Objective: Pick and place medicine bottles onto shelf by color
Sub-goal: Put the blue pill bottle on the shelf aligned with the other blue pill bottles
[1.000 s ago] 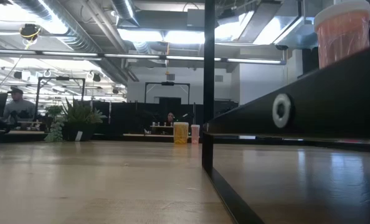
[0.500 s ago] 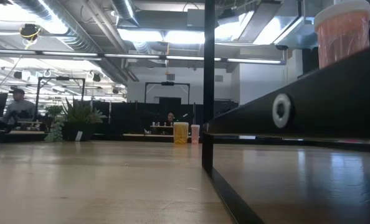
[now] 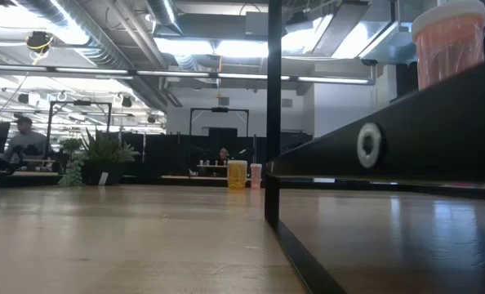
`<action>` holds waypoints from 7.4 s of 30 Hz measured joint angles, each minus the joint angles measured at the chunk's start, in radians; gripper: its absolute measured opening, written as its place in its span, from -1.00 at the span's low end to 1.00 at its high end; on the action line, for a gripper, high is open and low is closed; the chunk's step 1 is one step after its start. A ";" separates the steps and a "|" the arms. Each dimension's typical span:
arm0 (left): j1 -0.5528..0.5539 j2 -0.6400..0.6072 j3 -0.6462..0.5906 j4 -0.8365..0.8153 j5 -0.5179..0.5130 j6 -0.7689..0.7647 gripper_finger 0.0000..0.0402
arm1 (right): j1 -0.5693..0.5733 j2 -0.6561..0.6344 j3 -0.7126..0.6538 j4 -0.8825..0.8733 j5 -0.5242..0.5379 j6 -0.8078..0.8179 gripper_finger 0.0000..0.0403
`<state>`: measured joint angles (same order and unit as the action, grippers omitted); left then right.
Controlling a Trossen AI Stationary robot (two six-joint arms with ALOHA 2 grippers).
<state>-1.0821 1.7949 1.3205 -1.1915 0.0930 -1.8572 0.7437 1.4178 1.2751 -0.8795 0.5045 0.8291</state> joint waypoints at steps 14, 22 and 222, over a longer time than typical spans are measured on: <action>0.000 0.000 -0.107 0.116 0.058 0.008 0.09 | 0.000 0.000 0.000 0.000 0.000 0.000 0.25; 0.003 0.000 -0.107 0.139 0.059 0.008 -0.07 | 0.000 0.000 0.000 0.000 0.000 0.000 0.25; 1.223 0.383 0.463 0.106 -0.194 1.996 -0.12 | -0.305 -0.041 0.071 -0.287 0.059 -0.258 0.25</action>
<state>0.1406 2.1777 1.7840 -1.0855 -0.1013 0.1392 0.4385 1.3766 1.3464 -1.1668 0.5636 0.5712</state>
